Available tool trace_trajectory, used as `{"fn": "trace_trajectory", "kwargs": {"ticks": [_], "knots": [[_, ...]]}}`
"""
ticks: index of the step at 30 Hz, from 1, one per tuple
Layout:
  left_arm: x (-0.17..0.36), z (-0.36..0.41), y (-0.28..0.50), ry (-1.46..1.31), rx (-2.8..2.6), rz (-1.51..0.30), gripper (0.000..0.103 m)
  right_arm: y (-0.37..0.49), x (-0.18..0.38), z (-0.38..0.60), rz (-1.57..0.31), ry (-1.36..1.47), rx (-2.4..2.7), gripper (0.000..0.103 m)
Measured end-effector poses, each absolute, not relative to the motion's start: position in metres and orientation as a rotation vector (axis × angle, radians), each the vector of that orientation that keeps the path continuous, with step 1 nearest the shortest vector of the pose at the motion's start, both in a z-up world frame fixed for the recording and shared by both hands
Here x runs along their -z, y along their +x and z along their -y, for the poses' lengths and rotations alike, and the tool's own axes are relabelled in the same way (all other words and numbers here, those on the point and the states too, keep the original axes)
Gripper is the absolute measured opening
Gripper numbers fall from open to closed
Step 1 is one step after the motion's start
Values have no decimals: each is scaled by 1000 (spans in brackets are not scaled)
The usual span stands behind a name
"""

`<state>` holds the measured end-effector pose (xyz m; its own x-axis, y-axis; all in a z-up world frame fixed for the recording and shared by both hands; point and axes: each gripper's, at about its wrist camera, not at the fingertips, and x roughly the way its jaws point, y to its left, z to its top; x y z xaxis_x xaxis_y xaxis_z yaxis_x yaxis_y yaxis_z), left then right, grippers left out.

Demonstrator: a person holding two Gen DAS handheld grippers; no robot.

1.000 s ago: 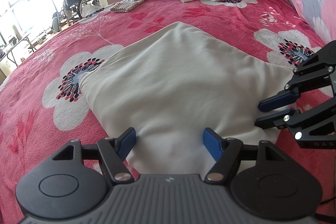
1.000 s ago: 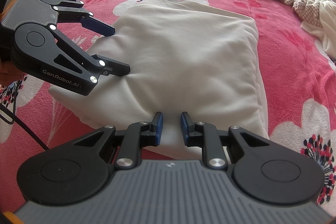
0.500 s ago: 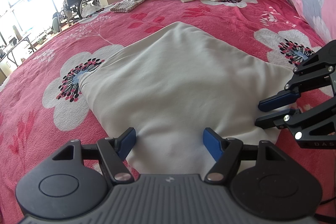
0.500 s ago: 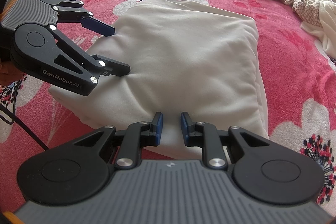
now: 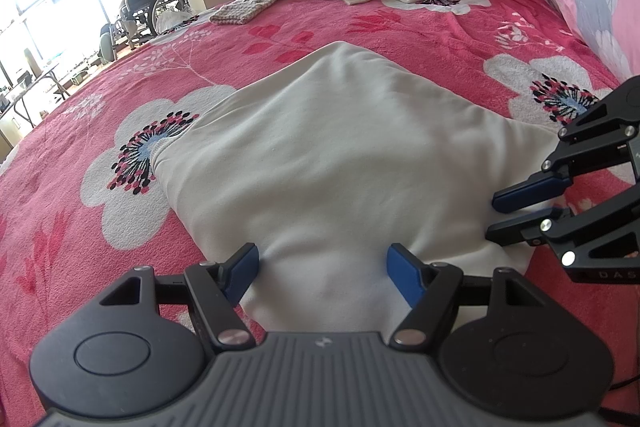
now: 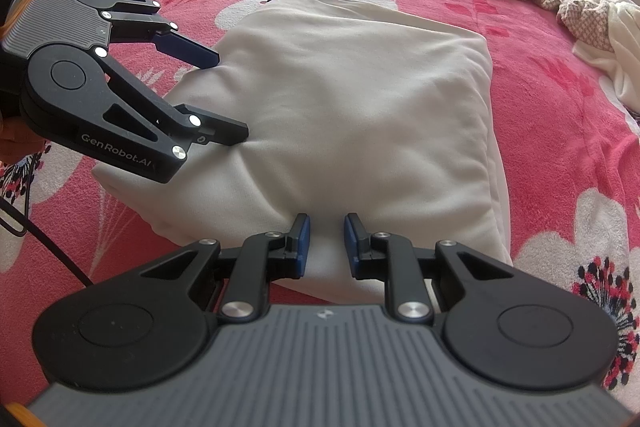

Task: Fold clothes

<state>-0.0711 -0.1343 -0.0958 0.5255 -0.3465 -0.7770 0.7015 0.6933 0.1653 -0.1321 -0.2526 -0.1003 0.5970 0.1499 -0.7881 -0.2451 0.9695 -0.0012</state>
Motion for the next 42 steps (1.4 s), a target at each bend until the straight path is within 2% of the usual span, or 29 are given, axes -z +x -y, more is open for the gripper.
{"fn": "trace_trajectory", "kwargs": {"ticks": [20,29,36,42], "knots": [[95,134,-71,494,656,-791,72,-131,100,252,-903,-116,-229,18],[71,114,-41,432,537,-737,71,-131,96,255,-893,-112,-241,18],[67,97,-20,395,459,-762,71,-137,49,238,-723,-143,-443,19],[70,88,-22,393,455,-779,71,-138,58,188,-714,-264,-672,19]]}}
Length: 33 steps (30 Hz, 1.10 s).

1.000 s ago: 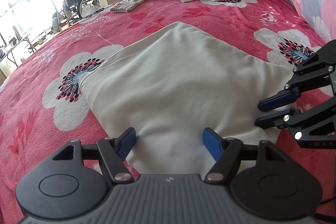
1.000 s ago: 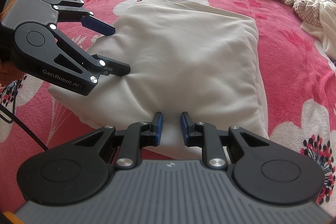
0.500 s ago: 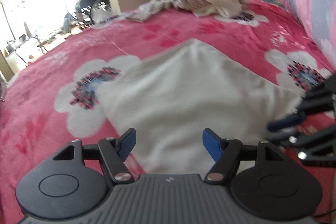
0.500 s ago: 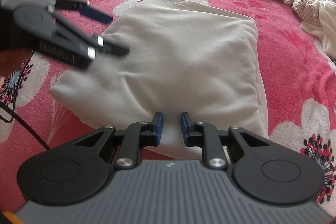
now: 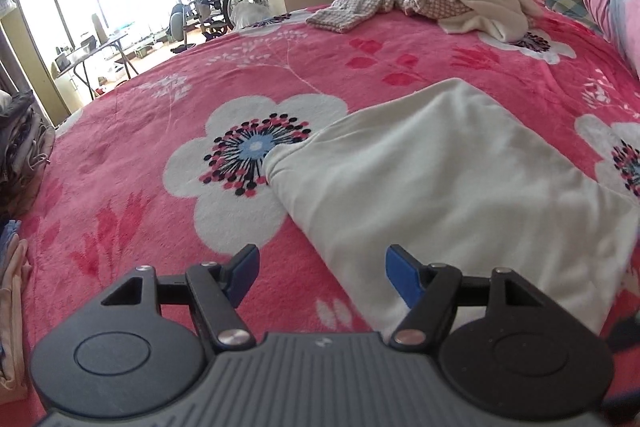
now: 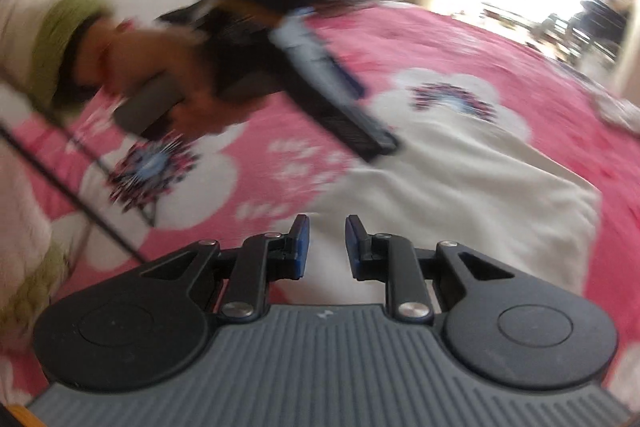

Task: Fold clothes

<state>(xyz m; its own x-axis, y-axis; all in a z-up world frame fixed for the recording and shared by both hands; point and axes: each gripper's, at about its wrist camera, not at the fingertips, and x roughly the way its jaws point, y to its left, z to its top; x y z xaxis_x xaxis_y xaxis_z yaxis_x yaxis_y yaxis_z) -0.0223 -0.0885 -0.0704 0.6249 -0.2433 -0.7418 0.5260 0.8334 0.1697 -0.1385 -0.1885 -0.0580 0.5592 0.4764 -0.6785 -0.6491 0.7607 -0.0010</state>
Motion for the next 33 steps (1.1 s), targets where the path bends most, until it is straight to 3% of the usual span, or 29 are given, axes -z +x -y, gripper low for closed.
{"fn": "trace_trajectory", "kwargs": {"ticks": [5,13,22,30,33], "knots": [[75,75,-26,395,438,-808,71,-133,105,171,-814,-363,-704,17],[82,32,-42,133,654,-982,71,-107,53,213,-798,-167,-643,16],[100,69,-79,150,855,-1017,71,-35,46,197,-776,-140,-704,17],[104,71,-85,146,897,-1040,72,-4,94,133,-881,-467,-1061,14],[105,75,-92,178,904,-1030,73,24,102,129,-830,-619,-1041,13]]}}
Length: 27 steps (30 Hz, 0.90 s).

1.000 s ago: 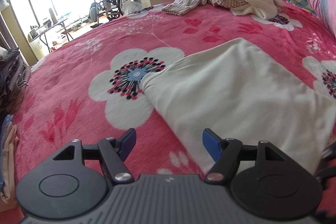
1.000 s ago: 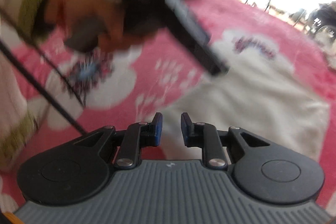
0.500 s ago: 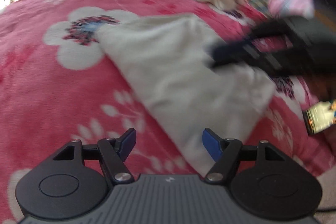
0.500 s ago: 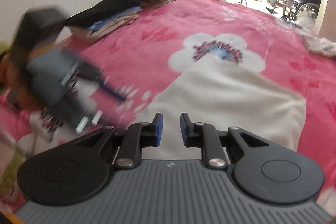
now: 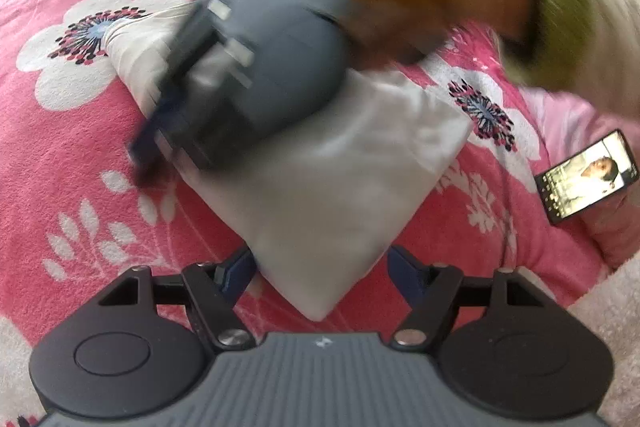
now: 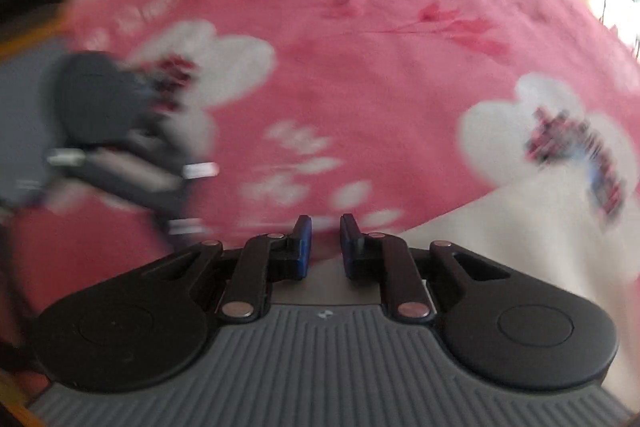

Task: Fold clothes

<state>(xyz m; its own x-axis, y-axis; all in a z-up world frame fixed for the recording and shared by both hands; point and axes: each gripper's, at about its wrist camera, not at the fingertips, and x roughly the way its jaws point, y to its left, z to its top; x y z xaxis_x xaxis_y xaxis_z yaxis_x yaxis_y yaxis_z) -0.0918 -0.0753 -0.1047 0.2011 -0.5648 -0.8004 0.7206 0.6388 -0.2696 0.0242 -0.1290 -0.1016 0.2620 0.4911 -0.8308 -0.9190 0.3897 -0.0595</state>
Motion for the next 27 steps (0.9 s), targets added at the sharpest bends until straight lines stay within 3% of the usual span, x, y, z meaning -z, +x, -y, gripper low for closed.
{"fn": "trace_trajectory", "kwargs": {"ticks": [5,7,12,21,27], "knots": [[106,75,-91,172,903,-1036,73,97,108,139,-767,-675,-860,10],[106,75,-91,173,903,-1041,73,127,110,148,-782,-590,-805,7],[105,73,-90,173,897,-1045,73,159,107,184,-781,-397,-561,9],[86,31,-67,164,780,-1001,71,66,32,309,-684,98,-436,12],[69,52,-20,141,636,-941,71,3,48,340,-776,241,-306,13]]}}
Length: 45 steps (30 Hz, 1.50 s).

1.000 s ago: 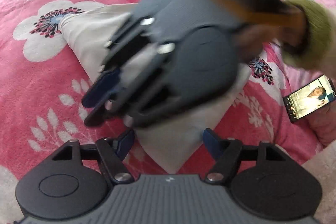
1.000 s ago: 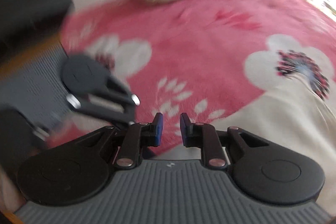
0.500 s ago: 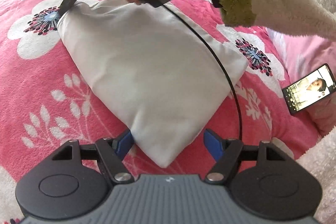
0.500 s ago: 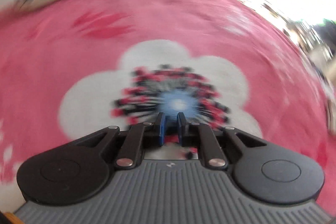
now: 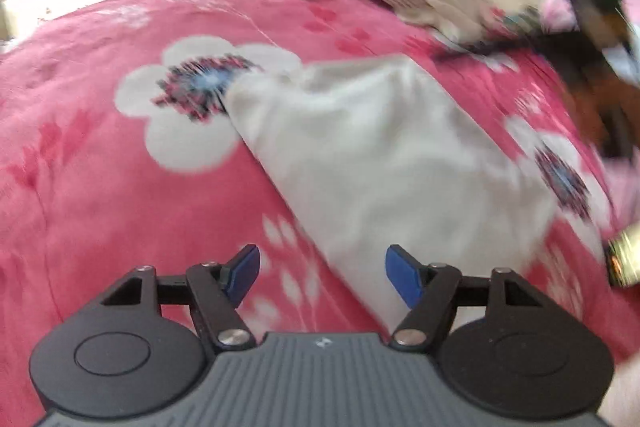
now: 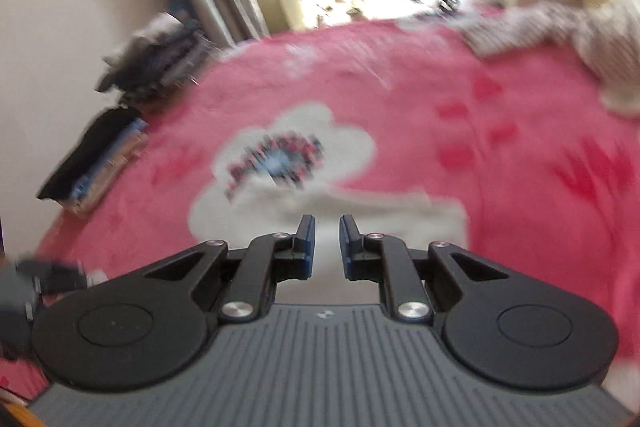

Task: Fold clothes

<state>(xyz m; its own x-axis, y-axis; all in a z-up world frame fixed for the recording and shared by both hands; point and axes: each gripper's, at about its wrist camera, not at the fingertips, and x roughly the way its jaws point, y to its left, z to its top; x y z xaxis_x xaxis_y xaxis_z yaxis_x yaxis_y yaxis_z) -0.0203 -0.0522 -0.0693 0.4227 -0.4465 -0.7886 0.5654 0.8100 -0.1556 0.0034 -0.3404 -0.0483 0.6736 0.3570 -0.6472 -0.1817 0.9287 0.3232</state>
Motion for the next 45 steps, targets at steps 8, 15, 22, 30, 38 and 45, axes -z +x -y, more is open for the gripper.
{"fn": "trace_trajectory", "kwargs": {"ticks": [8,15,22,30,38,45], "knots": [[79,133,11,317,550,-915,71,-8,111,342,-916,158,-187,10],[88,158,5,439,452,-953,72,18,83,341,-811,97,-173,11],[88,168,7,473,407,-981,72,53,116,336,-827,-58,-189,11],[87,171,8,470,390,-1000,72,-2,71,334,-807,68,-208,12],[87,172,6,472,384,-1003,73,-53,101,311,-940,50,-241,12],[87,172,6,469,377,-1007,73,-67,77,301,-910,70,-341,13]]}}
